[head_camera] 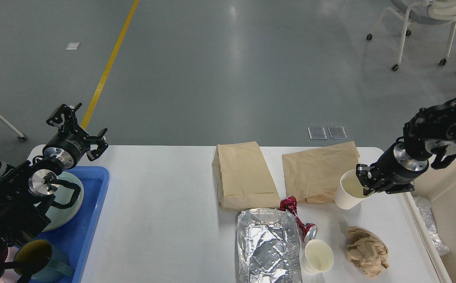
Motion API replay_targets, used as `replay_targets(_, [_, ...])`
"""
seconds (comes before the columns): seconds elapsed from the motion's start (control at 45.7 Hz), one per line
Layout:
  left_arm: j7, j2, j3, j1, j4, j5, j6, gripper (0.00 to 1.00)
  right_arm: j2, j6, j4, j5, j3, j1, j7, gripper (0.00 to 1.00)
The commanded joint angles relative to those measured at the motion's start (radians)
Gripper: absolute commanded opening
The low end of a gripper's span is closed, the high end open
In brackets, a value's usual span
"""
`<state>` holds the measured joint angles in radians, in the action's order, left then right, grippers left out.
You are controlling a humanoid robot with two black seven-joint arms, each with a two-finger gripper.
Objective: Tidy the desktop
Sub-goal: 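Lift the white paper cup and carry it over the white bin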
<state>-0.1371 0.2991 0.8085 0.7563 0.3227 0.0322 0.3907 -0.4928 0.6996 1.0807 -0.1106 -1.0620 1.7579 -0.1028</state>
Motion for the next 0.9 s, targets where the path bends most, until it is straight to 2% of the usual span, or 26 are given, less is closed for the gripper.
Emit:
replay_targets(0.0, [-0.001,0.000,-0.002,0.000,0.001,0.000,0.001,0.97,-0.059,0.096,0.007,0.002,0.002,0.144,0.002,0.00])
replay_targets(0.285, [-0.001,0.000,-0.002,0.000,0.001,0.000,-0.001,0.97,-0.162,0.201,0.011,0.002,-0.006,0.442,0.009,0.00])
replay_targets(0.482, [-0.001,0.000,-0.002,0.000,0.001,0.000,-0.001,0.97,-0.173,0.178,-0.021,0.000,-0.035,0.442,0.008,0.00])
replay_targets(0.591, [-0.001,0.000,-0.002,0.000,-0.001,0.000,-0.001,0.97,-0.213,0.114,-0.087,0.002,-0.055,0.359,0.006,0.00])
replay_targets(0.679, [-0.001,0.000,-0.002,0.000,-0.001,0.000,-0.001,0.97,-0.254,0.023,-0.156,0.000,-0.052,0.250,0.002,0.00])
replay_targets(0.876, [0.001,0.000,-0.002,0.000,0.001,0.000,-0.001,0.97,-0.303,-0.199,-0.337,0.002,-0.010,-0.121,0.002,0.00])
